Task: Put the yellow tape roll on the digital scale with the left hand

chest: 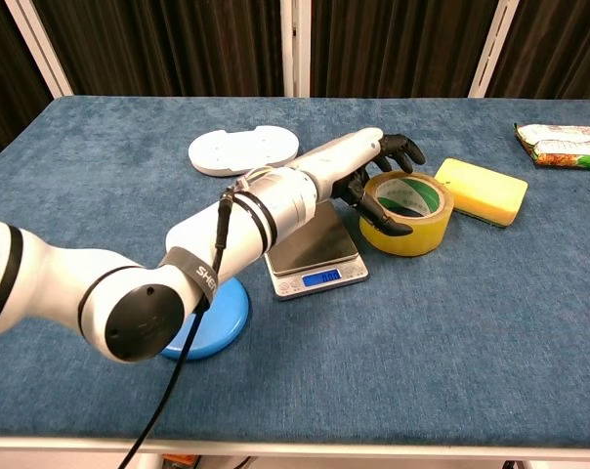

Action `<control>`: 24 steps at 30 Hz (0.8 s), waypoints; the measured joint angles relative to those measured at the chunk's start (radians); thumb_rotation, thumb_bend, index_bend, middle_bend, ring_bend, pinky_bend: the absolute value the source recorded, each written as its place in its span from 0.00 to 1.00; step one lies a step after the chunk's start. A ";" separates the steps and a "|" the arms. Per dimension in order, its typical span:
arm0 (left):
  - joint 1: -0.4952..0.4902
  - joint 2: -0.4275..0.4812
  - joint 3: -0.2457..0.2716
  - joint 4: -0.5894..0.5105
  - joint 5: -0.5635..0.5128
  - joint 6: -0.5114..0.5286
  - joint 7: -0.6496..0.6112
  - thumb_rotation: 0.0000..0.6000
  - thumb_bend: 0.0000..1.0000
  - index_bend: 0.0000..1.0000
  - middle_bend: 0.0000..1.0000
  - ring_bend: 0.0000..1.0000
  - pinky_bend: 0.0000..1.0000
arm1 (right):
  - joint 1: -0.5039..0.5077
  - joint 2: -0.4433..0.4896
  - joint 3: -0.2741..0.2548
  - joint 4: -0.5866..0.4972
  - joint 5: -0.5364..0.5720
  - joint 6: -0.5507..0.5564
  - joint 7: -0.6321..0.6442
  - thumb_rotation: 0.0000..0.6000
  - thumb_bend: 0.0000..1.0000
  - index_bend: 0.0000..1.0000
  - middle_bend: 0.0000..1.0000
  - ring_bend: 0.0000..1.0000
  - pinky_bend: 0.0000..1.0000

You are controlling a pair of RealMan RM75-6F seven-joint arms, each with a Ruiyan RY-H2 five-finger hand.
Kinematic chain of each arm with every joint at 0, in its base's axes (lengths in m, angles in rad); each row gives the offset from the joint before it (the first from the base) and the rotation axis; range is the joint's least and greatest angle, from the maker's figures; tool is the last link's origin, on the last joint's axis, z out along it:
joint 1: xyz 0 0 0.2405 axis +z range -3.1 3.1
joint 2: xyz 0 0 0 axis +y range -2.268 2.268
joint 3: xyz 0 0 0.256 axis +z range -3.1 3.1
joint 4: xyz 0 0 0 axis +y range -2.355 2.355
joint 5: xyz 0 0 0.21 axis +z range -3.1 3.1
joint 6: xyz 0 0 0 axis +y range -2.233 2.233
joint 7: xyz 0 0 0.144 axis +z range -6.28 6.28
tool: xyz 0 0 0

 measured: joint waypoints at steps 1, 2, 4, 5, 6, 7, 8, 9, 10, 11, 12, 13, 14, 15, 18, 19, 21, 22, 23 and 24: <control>0.002 0.003 0.001 -0.004 0.005 0.011 -0.002 1.00 0.20 0.24 0.33 0.35 0.46 | 0.000 0.001 0.000 -0.001 -0.001 0.001 -0.001 1.00 0.31 0.00 0.00 0.00 0.00; 0.005 0.009 0.004 -0.011 0.012 0.027 -0.004 1.00 0.20 0.25 0.33 0.36 0.46 | 0.000 0.001 0.001 -0.002 -0.001 0.001 -0.002 1.00 0.31 0.00 0.00 0.00 0.00; 0.013 0.021 0.008 -0.028 0.023 0.056 -0.005 1.00 0.20 0.26 0.34 0.36 0.47 | 0.001 0.002 0.001 -0.006 -0.003 0.002 -0.005 1.00 0.31 0.00 0.00 0.00 0.00; 0.021 0.031 0.010 -0.045 0.029 0.076 -0.005 1.00 0.20 0.26 0.34 0.36 0.47 | 0.001 0.003 0.001 -0.007 -0.003 0.002 -0.007 1.00 0.31 0.00 0.00 0.00 0.00; 0.027 0.039 0.012 -0.061 0.033 0.092 -0.004 1.00 0.20 0.26 0.34 0.36 0.47 | 0.002 0.003 0.001 -0.010 -0.005 0.002 -0.009 1.00 0.31 0.00 0.00 0.00 0.00; 0.035 0.048 0.014 -0.079 0.037 0.108 -0.002 1.00 0.20 0.26 0.35 0.37 0.48 | 0.002 0.003 0.001 -0.011 -0.006 0.003 -0.012 1.00 0.31 0.00 0.00 0.00 0.00; 0.047 0.061 0.018 -0.106 0.040 0.128 0.001 1.00 0.20 0.26 0.35 0.37 0.48 | 0.002 0.003 0.000 -0.012 -0.007 0.003 -0.015 1.00 0.31 0.00 0.00 0.00 0.00; 0.057 0.072 0.021 -0.128 0.043 0.139 0.005 1.00 0.20 0.26 0.35 0.37 0.48 | 0.002 0.003 0.000 -0.014 -0.008 0.003 -0.019 1.00 0.31 0.00 0.00 0.00 0.00; 0.069 0.084 0.025 -0.152 0.046 0.149 0.010 1.00 0.20 0.26 0.35 0.37 0.48 | 0.003 0.003 -0.001 -0.016 -0.009 0.002 -0.023 1.00 0.31 0.00 0.00 0.00 0.00; 0.085 0.101 0.033 -0.186 0.051 0.164 0.018 1.00 0.20 0.27 0.36 0.38 0.48 | 0.003 0.002 -0.002 -0.017 -0.010 0.002 -0.027 1.00 0.31 0.00 0.00 0.00 0.00; 0.099 0.114 0.040 -0.213 0.054 0.175 0.025 1.00 0.20 0.28 0.36 0.38 0.49 | 0.004 0.001 -0.003 -0.019 -0.012 0.001 -0.034 1.00 0.31 0.00 0.00 0.00 0.00; 0.113 0.128 0.048 -0.240 0.058 0.187 0.032 1.00 0.20 0.28 0.37 0.38 0.49 | 0.004 0.001 -0.004 -0.021 -0.014 0.001 -0.039 1.00 0.31 0.00 0.00 0.00 0.00; 0.131 0.147 0.058 -0.275 0.062 0.200 0.043 1.00 0.20 0.29 0.37 0.39 0.49 | 0.004 0.000 -0.005 -0.023 -0.015 0.001 -0.044 1.00 0.31 0.00 0.00 0.00 0.00; 0.145 0.162 0.066 -0.301 0.064 0.210 0.050 1.00 0.20 0.29 0.37 0.39 0.49 | 0.005 -0.001 -0.007 -0.027 -0.018 0.002 -0.052 1.00 0.31 0.00 0.00 0.00 0.00; 0.185 0.208 0.084 -0.376 0.072 0.243 0.071 1.00 0.20 0.29 0.37 0.39 0.50 | 0.004 -0.005 -0.010 -0.033 -0.023 0.005 -0.065 1.00 0.31 0.00 0.00 0.00 0.00; 0.195 0.221 0.088 -0.396 0.075 0.252 0.076 1.00 0.20 0.29 0.37 0.39 0.50 | 0.004 -0.006 -0.011 -0.034 -0.024 0.005 -0.069 1.00 0.31 0.00 0.00 0.00 0.00; 0.215 0.249 0.097 -0.439 0.083 0.274 0.088 1.00 0.21 0.29 0.37 0.39 0.50 | 0.004 -0.009 -0.013 -0.037 -0.026 0.004 -0.078 1.00 0.31 0.00 0.00 0.00 0.00; 0.224 0.260 0.100 -0.456 0.086 0.283 0.092 1.00 0.21 0.29 0.37 0.39 0.50 | 0.004 -0.010 -0.014 -0.038 -0.026 0.002 -0.081 1.00 0.31 0.00 0.00 0.00 0.00; 0.236 0.273 0.105 -0.475 0.089 0.293 0.098 1.00 0.21 0.29 0.37 0.39 0.50 | 0.004 -0.011 -0.015 -0.040 -0.026 0.001 -0.084 1.00 0.31 0.00 0.00 0.00 0.00; 0.244 0.281 0.109 -0.485 0.091 0.299 0.102 1.00 0.21 0.29 0.37 0.39 0.50 | 0.005 -0.011 -0.015 -0.041 -0.028 0.001 -0.089 1.00 0.31 0.00 0.00 0.00 0.00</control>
